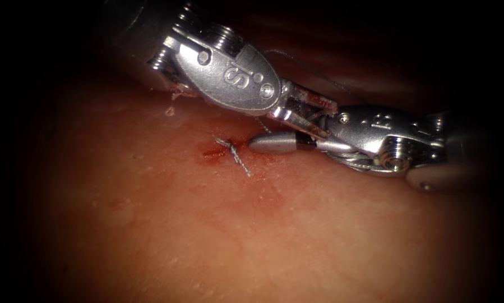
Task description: Wound Closure
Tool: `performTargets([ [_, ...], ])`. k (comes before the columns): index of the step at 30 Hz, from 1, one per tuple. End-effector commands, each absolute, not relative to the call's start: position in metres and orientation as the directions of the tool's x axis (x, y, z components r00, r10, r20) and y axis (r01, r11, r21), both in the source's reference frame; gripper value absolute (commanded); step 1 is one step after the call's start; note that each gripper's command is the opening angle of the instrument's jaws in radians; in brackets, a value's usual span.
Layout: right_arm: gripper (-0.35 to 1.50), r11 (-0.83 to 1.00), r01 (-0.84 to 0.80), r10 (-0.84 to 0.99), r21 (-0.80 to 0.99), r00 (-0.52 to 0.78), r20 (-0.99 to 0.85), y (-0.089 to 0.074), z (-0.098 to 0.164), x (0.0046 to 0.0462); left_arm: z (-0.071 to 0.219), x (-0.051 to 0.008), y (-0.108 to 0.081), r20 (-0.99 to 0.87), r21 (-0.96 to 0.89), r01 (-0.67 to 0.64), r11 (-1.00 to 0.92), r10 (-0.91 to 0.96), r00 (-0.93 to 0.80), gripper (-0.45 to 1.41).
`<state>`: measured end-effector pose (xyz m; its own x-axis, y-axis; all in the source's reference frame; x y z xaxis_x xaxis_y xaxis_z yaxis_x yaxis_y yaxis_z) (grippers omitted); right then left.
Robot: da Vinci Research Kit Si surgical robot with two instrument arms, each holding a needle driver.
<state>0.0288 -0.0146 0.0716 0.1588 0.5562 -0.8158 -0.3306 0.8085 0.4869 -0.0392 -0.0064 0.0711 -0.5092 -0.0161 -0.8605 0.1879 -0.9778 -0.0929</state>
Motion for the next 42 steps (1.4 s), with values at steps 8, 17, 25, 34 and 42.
performTargets([
  [8, 1.40, 0.809, -0.327, 0.557, 0.489, 0.158, -0.816, -0.0151, 0.0719, 0.0295, 0.0720, -0.0397, -0.0060, -0.863, -0.090, 0.192, -0.977, -0.020, -0.506, -0.08],
  [17, 1.40, 0.809, -0.326, 0.557, 0.490, 0.158, -0.815, -0.0151, 0.0717, 0.0294, 0.0719, -0.0393, -0.0057, -0.851, -0.085, 0.160, -0.983, -0.012, -0.525, -0.45],
  [25, 1.38, 0.809, -0.326, 0.557, 0.490, 0.158, -0.815, -0.0151, 0.0717, 0.0294, 0.0710, -0.0375, -0.0053, -0.834, -0.078, 0.114, -0.990, 0.002, -0.552, -0.45],
  [34, 1.38, 0.808, -0.328, 0.557, 0.489, 0.155, -0.816, -0.0151, 0.0717, 0.0298, 0.0712, -0.0370, -0.0048, -0.833, -0.080, 0.111, -0.991, 0.005, -0.553, -0.45],
  [42, 1.38, 0.804, -0.342, 0.557, 0.487, 0.143, -0.818, -0.0143, 0.0722, 0.0312, 0.0711, -0.0367, -0.0045, -0.834, -0.082, 0.112, -0.990, 0.007, -0.552, -0.45],
])
